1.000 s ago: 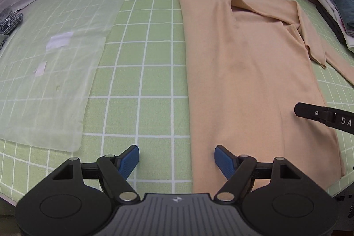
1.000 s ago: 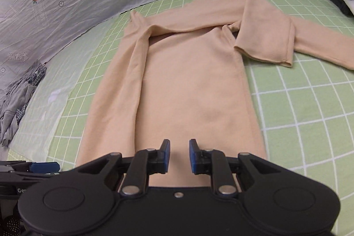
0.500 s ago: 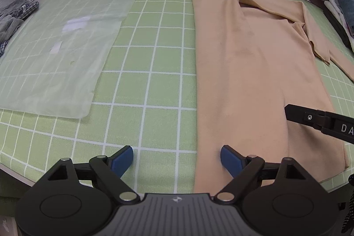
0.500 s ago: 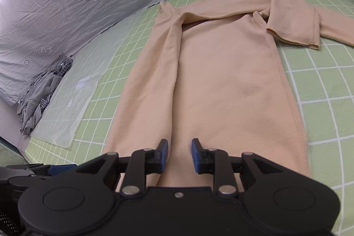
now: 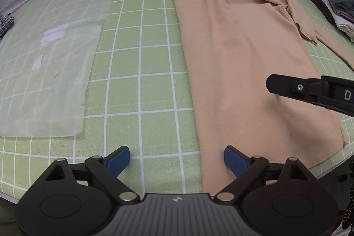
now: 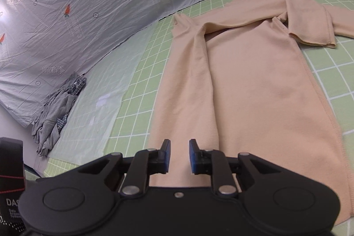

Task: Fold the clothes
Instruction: 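Move the right gripper to the shirt's side edge and grasp it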

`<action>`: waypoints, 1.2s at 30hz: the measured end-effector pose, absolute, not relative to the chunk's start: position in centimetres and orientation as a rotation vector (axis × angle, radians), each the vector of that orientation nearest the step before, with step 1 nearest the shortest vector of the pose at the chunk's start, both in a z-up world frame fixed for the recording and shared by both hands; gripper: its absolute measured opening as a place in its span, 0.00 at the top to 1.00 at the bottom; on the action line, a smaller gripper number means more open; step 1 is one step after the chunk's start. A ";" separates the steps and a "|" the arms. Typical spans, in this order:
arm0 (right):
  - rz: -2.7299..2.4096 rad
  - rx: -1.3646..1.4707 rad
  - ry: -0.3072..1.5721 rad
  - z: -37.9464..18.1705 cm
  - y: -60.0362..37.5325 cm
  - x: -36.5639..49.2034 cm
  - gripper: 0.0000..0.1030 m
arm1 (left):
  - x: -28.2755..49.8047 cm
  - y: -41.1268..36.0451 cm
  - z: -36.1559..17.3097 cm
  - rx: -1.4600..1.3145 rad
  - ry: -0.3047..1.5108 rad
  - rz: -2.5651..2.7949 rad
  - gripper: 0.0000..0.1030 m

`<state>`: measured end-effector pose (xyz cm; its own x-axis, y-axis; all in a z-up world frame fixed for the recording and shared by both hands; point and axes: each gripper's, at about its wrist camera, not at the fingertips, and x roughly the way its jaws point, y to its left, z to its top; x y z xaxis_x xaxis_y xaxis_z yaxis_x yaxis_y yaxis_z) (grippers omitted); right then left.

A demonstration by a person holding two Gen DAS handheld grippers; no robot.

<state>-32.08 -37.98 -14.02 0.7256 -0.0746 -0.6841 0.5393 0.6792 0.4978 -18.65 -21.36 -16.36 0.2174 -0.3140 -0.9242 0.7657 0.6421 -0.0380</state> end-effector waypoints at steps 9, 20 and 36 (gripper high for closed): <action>-0.463 0.817 0.726 -15.4 -38.2 -32.0 0.80 | -18.0 -21.4 -16.5 0.525 1.114 -0.838 0.08; -0.319 0.875 0.663 -14.7 -36.5 -29.3 0.77 | -17.5 -21.0 -16.4 0.552 1.110 -0.888 0.08; -0.430 0.911 0.700 -15.9 -36.8 -30.2 0.69 | -17.3 -21.1 -16.8 0.583 1.096 -0.914 0.03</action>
<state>-30.20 -36.80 -15.87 0.7031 -0.0489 -0.7094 0.6105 0.5531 0.5669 -17.28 -21.13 -16.76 0.1675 -0.3317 -0.9284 0.8537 0.5197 -0.0317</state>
